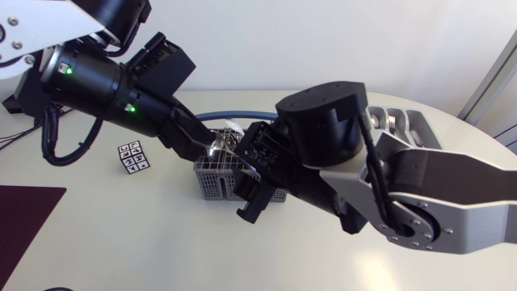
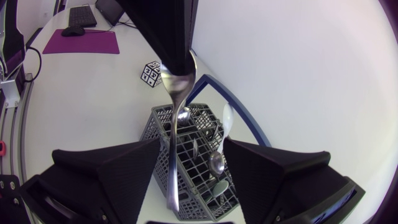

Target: Transfer all utensils from the basket to the drawer tray.

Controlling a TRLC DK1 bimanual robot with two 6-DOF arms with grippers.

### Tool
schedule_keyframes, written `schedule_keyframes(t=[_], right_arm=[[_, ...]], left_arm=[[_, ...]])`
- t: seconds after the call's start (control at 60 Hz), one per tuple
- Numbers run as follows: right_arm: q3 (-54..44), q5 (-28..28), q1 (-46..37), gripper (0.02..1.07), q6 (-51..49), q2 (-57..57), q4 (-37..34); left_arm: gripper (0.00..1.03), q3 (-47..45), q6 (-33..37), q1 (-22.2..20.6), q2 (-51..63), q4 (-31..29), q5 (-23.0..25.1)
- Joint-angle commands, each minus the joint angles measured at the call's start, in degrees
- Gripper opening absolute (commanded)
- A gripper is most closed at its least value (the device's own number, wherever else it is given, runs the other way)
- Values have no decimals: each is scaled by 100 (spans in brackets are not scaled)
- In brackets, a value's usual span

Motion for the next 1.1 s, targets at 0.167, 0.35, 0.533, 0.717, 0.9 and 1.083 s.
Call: schedule_keyframes(t=[0.167, 0.35, 0.533, 0.717, 0.9, 1.083], right_arm=[[81, 103, 29, 51, -173, 283, 362], [28, 111, 21, 42, -199, 292, 450], [28, 191, 29, 25, -287, 301, 512], [37, 199, 47, 11, -296, 283, 415], [28, 164, 29, 7, -340, 240, 275], [11, 24, 29, 7, -340, 169, 55]], left_arm=[[3, 362, -468, -7, 193, -292, 227], [3, 318, -494, 46, 193, -345, 333], [3, 274, -494, 108, 245, -345, 377], [3, 239, -538, 152, 298, -336, 412], [17, 195, -609, 134, 307, -336, 429], [55, 318, -723, 160, 298, -283, 465]])
